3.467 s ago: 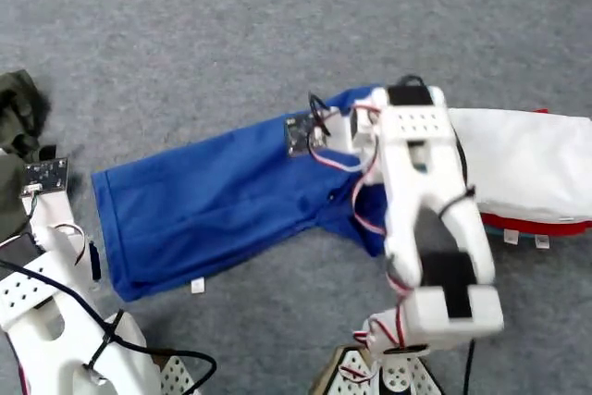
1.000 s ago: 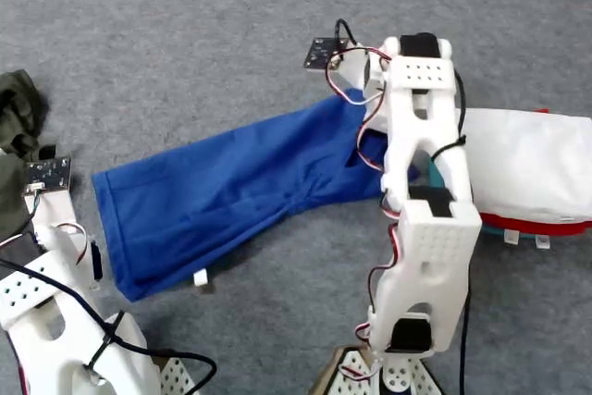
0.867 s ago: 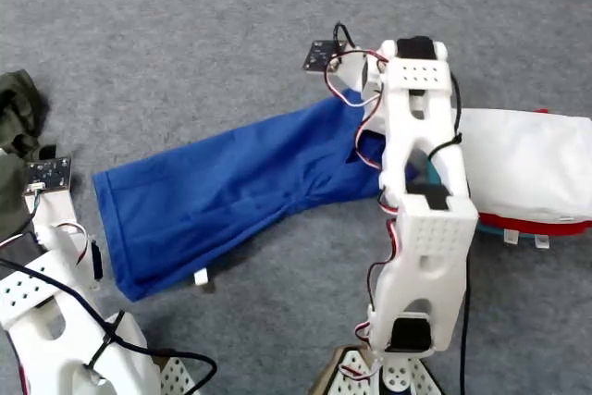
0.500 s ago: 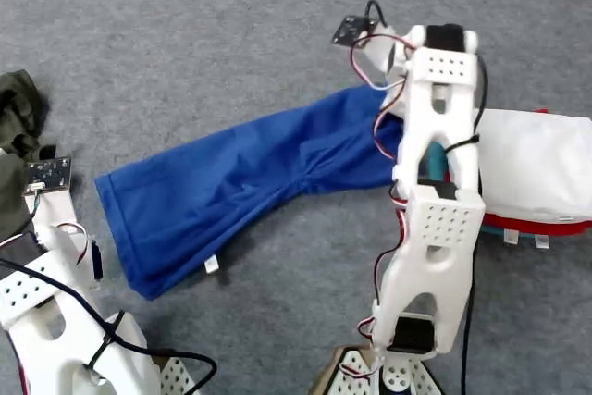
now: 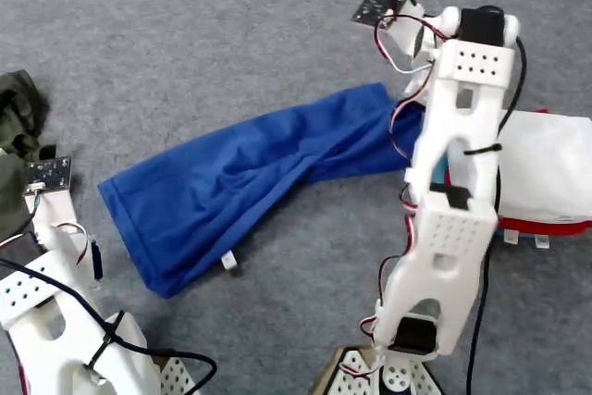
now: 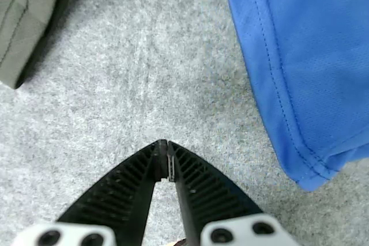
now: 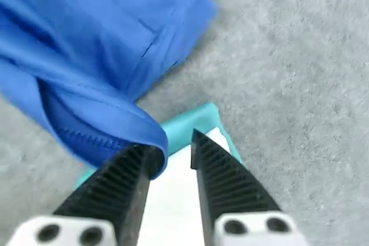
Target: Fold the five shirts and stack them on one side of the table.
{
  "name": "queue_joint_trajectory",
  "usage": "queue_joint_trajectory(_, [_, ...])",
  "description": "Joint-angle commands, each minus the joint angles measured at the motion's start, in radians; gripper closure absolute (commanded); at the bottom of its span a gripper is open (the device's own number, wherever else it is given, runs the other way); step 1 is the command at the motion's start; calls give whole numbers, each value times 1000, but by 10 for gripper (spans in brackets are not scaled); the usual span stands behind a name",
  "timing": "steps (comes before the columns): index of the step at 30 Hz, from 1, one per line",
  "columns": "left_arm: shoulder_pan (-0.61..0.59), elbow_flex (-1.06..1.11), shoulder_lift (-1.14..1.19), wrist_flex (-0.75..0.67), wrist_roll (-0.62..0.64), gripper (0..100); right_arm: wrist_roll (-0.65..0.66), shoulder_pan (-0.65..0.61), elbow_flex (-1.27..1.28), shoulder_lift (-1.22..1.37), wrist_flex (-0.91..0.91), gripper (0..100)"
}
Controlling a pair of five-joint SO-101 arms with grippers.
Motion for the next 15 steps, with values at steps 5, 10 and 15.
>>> queue_joint_trajectory(5, [6, 100, -5, -81, 0, 982, 78, -199, 325, -177, -58, 697])
queue_joint_trajectory(10, [6, 101, -5, -83, 0, 982, -31, -252, 298, -105, -262, 691])
queue_joint_trajectory(15, [8, 109, -5, -123, 0, 982, -100, -225, 179, -39, -362, 691])
